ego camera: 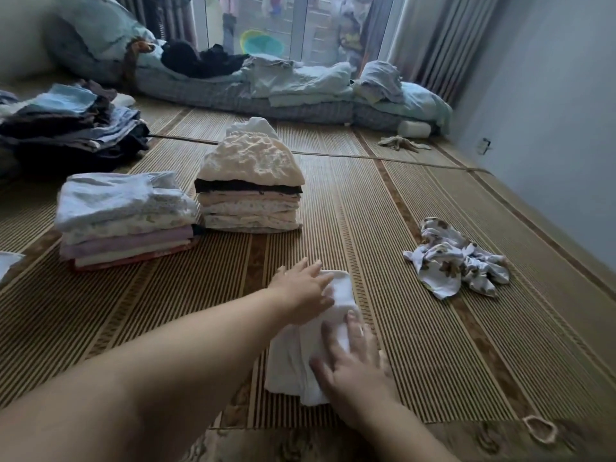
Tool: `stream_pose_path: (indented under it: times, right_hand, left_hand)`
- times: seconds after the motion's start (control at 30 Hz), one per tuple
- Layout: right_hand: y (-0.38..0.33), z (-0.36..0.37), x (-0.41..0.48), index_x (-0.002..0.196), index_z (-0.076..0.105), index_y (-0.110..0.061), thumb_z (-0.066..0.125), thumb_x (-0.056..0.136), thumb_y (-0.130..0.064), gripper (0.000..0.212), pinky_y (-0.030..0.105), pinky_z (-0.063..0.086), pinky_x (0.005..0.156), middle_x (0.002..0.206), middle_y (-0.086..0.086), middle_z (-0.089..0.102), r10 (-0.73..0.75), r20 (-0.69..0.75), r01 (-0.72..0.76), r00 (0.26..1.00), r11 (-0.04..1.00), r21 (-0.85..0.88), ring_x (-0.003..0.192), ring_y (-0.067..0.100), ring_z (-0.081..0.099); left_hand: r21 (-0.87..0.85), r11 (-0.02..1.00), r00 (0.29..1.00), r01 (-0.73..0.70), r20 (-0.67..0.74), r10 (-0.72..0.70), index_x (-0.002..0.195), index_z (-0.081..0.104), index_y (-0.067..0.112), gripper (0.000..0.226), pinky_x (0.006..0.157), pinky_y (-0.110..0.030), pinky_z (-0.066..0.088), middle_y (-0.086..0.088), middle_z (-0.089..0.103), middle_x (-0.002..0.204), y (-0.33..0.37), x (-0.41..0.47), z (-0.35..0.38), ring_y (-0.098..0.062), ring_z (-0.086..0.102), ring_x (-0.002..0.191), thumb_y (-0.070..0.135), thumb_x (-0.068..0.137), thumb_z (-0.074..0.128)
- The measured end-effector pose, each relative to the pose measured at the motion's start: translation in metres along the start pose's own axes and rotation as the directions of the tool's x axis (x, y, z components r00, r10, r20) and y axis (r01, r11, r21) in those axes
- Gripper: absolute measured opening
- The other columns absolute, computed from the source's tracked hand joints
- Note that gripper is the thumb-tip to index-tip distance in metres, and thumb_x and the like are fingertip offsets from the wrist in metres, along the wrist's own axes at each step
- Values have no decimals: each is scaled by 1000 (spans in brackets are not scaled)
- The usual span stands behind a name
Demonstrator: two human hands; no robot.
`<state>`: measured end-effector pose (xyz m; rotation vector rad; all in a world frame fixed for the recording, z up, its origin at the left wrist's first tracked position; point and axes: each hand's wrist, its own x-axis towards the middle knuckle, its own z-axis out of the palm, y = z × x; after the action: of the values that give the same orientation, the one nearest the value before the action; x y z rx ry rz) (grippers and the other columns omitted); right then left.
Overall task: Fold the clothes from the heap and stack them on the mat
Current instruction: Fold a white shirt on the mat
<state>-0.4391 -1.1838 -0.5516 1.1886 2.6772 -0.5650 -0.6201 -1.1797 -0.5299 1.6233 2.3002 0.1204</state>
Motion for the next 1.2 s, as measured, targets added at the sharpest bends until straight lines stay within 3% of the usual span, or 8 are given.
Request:
stream_pose_path:
  times: [0.13,0.2,0.3,0.43,0.57,0.7,0.83,1.2]
  right_hand:
    - [11,-11,-9,149,15,-17,58,74,-66,99,35,37,101,144,12,27,284,-49,-266,957,934,237,128,28,40]
    - [20,-23,-8,117,56,-12,69,68,-55,66,30,47,81,110,5,63,327,48,-323,944,877,355,99,20,62]
    - [36,-43,1,83,70,-12,73,76,-32,21,31,54,66,77,2,73,219,142,-259,965,724,639,73,16,69]
    - [45,-55,17,111,60,-5,71,83,-16,32,37,56,66,97,13,69,271,113,-209,956,357,911,84,27,69]
    - [22,-37,19,145,28,-16,66,84,-44,77,38,47,82,136,11,49,413,-3,-298,911,663,686,118,30,53]
    - [5,-29,11,104,59,-13,54,87,-47,38,28,40,61,101,8,62,357,-222,-272,907,901,339,85,20,59]
    - [4,-39,11,86,57,-15,55,89,-37,23,27,34,52,80,-1,60,380,-127,-297,916,858,420,71,16,55]
    - [14,-53,-7,82,59,-13,54,88,-26,15,28,46,50,82,9,62,390,-138,-221,910,742,633,69,23,60]
  left_hand:
    - [0,989,980,146,135,-145,146,28,26,78,109,-59,20,-10,40,145,-2,22,-12,-34,32,135,61,83,57]
    - [48,990,984,129,114,-134,128,50,17,66,93,-43,39,-6,59,115,-3,23,-18,-27,54,108,61,80,62]
    - [-118,977,967,179,202,-152,123,58,10,54,80,-31,41,-3,59,104,-18,10,-26,-21,56,95,50,88,59]
    - [-550,690,873,470,404,-273,129,52,7,50,87,-38,54,-7,62,119,-54,-40,-22,-24,62,106,36,89,61]
    - [-599,577,832,555,400,-385,124,48,8,51,73,-41,60,-10,63,107,-64,-86,-5,-24,66,91,28,81,66]
    - [-488,756,882,435,61,-468,145,24,21,83,67,-27,47,-9,51,126,-57,-105,5,-16,56,92,51,79,65]
    - [-300,912,946,280,-75,-315,143,29,45,63,106,-44,35,-8,17,154,-42,-112,18,-31,28,134,52,85,54]
    - [-516,823,937,237,-100,-333,93,59,30,36,71,-22,42,2,58,96,-48,-108,17,-12,56,84,0,87,41]
